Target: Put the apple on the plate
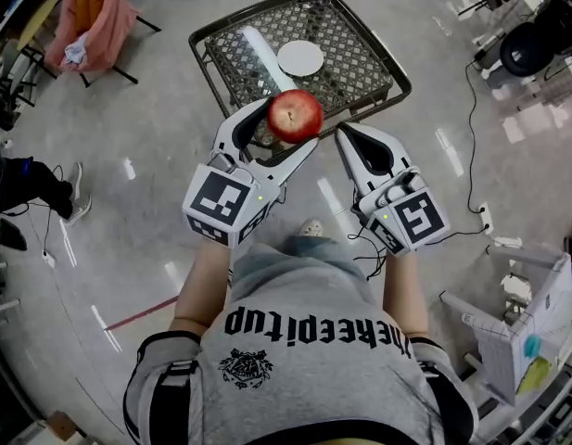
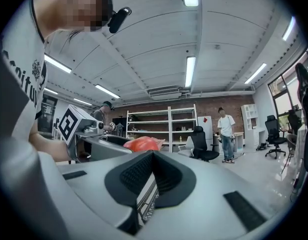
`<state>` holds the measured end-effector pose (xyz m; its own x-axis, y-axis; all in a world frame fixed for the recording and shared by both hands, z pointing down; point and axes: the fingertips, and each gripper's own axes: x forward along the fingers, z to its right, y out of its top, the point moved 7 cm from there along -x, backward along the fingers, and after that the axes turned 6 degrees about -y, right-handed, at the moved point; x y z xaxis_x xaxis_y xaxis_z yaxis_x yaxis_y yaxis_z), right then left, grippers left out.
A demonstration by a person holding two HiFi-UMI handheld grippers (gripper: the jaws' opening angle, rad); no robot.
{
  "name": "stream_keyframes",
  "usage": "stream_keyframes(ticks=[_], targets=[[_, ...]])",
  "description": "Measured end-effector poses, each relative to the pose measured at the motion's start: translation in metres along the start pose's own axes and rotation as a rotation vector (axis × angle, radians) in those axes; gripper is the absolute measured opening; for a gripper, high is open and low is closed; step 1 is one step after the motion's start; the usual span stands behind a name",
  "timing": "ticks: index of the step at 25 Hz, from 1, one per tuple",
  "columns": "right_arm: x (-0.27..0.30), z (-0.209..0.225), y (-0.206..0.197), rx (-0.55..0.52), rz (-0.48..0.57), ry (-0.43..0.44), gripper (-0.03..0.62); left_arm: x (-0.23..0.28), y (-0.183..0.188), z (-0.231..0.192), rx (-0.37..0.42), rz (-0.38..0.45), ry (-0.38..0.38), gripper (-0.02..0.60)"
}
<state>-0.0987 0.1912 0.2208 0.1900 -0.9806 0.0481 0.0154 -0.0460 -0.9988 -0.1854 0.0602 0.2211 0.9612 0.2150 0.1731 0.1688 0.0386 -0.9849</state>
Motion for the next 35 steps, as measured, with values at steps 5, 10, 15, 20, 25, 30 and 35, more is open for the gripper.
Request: stream_keyframes(ticks=[5,10,15,20,25,30,35], targets=[[-0.003,0.020,-0.004,0.014,0.013,0.013,0.005,0.017,0.001,0.007,0.009,-0.010,0.016,0.361],[-0.005,0.030,-0.008,0.037,0.014,0.013,0.005,0.027,0.001,0.008,0.008,-0.030,0.018,0.361],[-0.005,0.049,-0.013,0.053,0.009,0.001,0.005,0.046,-0.003,0.008,0.001,-0.051,0.005,0.361],[0.001,0.070,-0.016,0.061,-0.002,-0.015,0.005,0.070,-0.002,-0.003,-0.007,-0.050,-0.008,0.361],[0.017,0.096,-0.018,0.065,-0.004,-0.029,0.005,0.094,-0.001,-0.021,-0.011,-0.051,-0.017,0.360],[0.040,0.113,-0.019,0.072,-0.016,-0.026,0.005,0.110,-0.001,-0.044,-0.017,-0.066,-0.011,0.360],[0.060,0.131,-0.016,0.079,-0.024,-0.015,0.005,0.126,0.003,-0.065,-0.023,-0.077,0.000,0.362]])
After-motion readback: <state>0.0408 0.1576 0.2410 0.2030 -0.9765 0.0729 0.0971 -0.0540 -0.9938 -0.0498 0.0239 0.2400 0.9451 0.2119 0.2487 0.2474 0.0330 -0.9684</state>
